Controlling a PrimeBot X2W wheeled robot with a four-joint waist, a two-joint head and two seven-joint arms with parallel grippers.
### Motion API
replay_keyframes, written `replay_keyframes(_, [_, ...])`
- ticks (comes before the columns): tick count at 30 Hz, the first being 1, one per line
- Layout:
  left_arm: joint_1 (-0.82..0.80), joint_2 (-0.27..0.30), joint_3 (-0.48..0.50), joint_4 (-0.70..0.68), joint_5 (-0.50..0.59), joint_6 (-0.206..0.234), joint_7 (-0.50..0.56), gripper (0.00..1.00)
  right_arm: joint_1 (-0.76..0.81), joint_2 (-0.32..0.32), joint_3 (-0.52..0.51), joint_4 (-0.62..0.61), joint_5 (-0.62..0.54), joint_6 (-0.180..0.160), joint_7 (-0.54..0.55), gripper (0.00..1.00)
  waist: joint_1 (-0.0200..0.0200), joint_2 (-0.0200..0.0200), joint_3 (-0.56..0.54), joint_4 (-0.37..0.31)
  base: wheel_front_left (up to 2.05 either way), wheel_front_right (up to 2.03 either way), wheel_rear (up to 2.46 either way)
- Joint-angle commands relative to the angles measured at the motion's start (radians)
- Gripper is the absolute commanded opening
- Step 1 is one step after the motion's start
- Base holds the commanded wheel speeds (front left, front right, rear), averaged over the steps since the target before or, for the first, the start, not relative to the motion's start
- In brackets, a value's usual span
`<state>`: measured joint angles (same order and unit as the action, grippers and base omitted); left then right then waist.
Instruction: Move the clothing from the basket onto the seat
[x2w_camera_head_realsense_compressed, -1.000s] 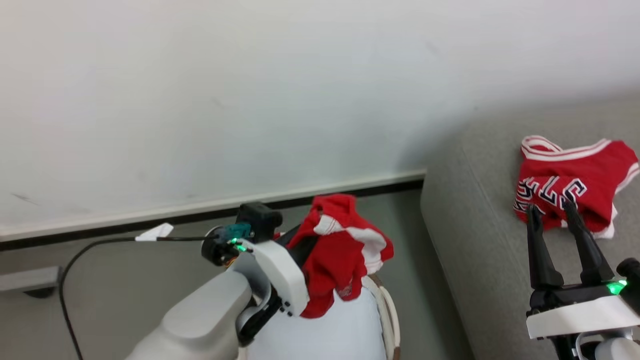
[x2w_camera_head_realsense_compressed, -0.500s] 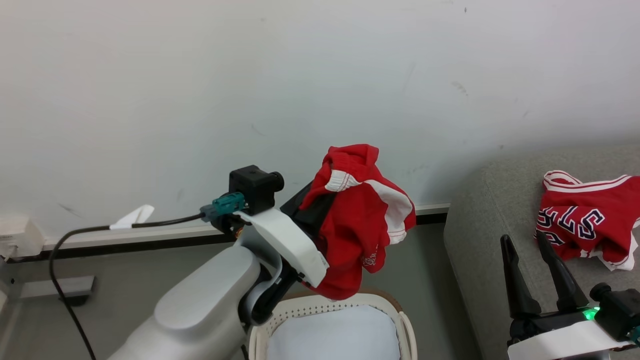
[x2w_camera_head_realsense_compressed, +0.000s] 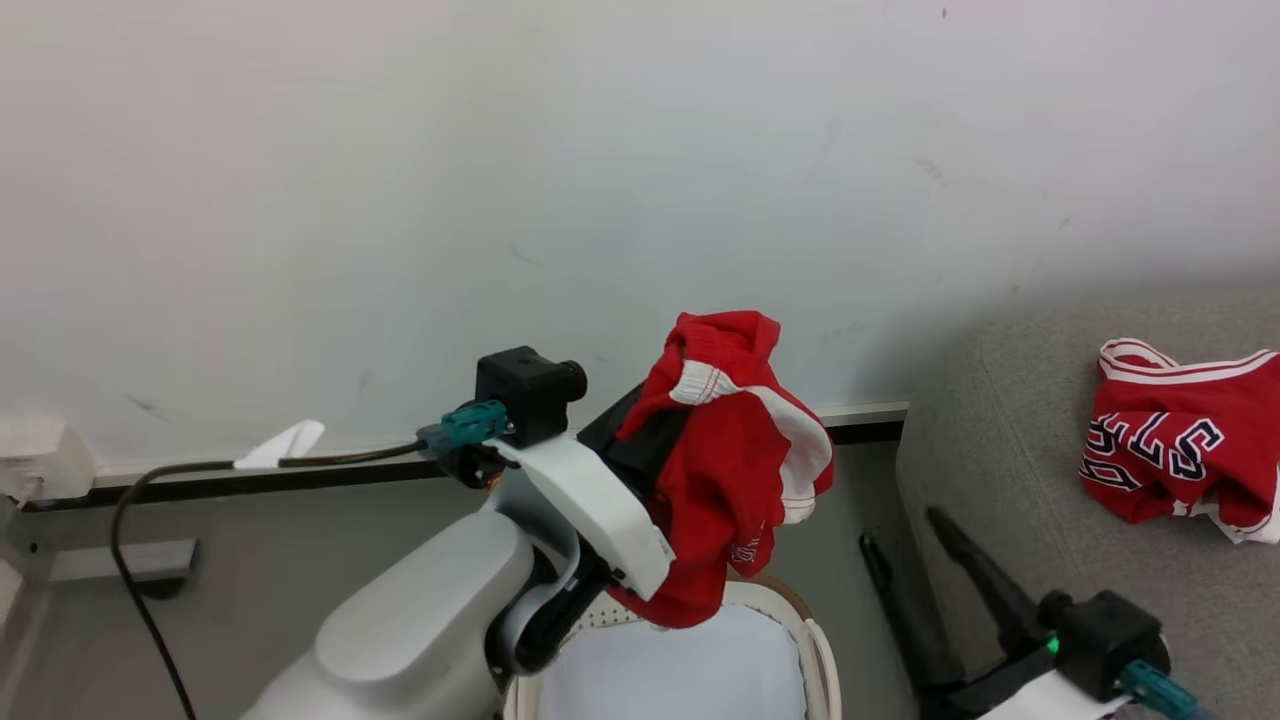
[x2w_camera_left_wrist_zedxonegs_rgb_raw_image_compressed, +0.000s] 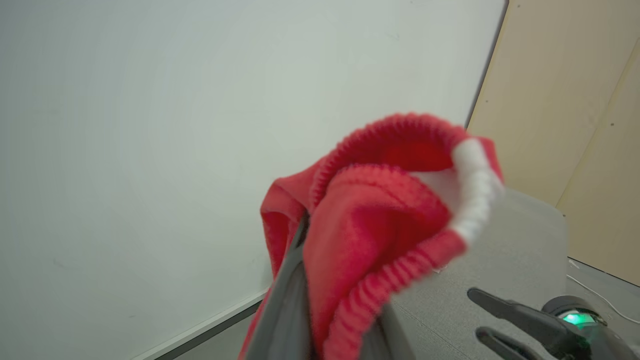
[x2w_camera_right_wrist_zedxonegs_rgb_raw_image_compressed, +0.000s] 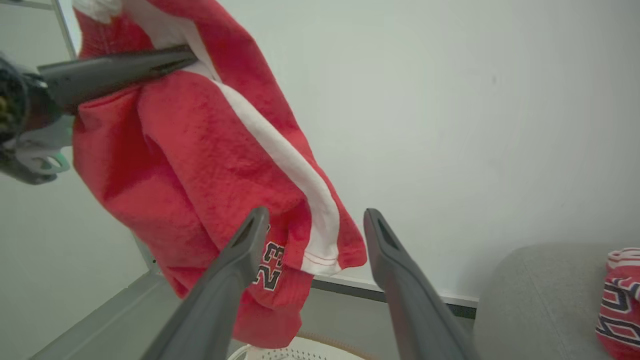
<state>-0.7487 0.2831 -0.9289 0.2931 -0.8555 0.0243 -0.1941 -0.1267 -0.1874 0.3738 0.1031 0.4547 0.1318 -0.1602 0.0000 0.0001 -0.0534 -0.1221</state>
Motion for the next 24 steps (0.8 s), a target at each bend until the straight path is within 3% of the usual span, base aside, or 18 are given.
replay_keyframes(1, [0.003, -0.005, -0.003, -0.003, -0.008, 0.000, 0.004, 0.00, -0.023, -0.008, 0.017, 0.011, -0.013, -0.002, 0.002, 1.00, 0.0000, -0.0001, 0.001, 0.005, 0.00, 0.00, 0.00])
replay_keyframes(12, [-0.005, -0.061, -0.044, -0.018, -0.015, -0.017, 0.024, 0.00, -0.144, 0.030, 0.231, 0.271, -0.037, -0.002, -0.025, 1.00, 0.0000, -0.0001, -0.012, 0.073, 0.00, 0.00, 0.00])
replay_keyframes(19, [0.017, -0.096, -0.086, -0.040, -0.017, -0.034, 0.045, 0.00, -0.224, 0.083, 0.222, 0.485, -0.051, -0.002, -0.081, 1.00, 0.0000, -0.0001, -0.029, 0.137, 0.00, 0.00, 0.00])
replay_keyframes(24, [0.038, -0.107, -0.112, -0.055, -0.025, -0.041, 0.062, 0.00, -0.264, 0.112, 0.205, 0.571, -0.039, -0.002, -0.101, 1.00, 0.0000, -0.0001, -0.042, 0.171, 0.00, 0.00, 0.00])
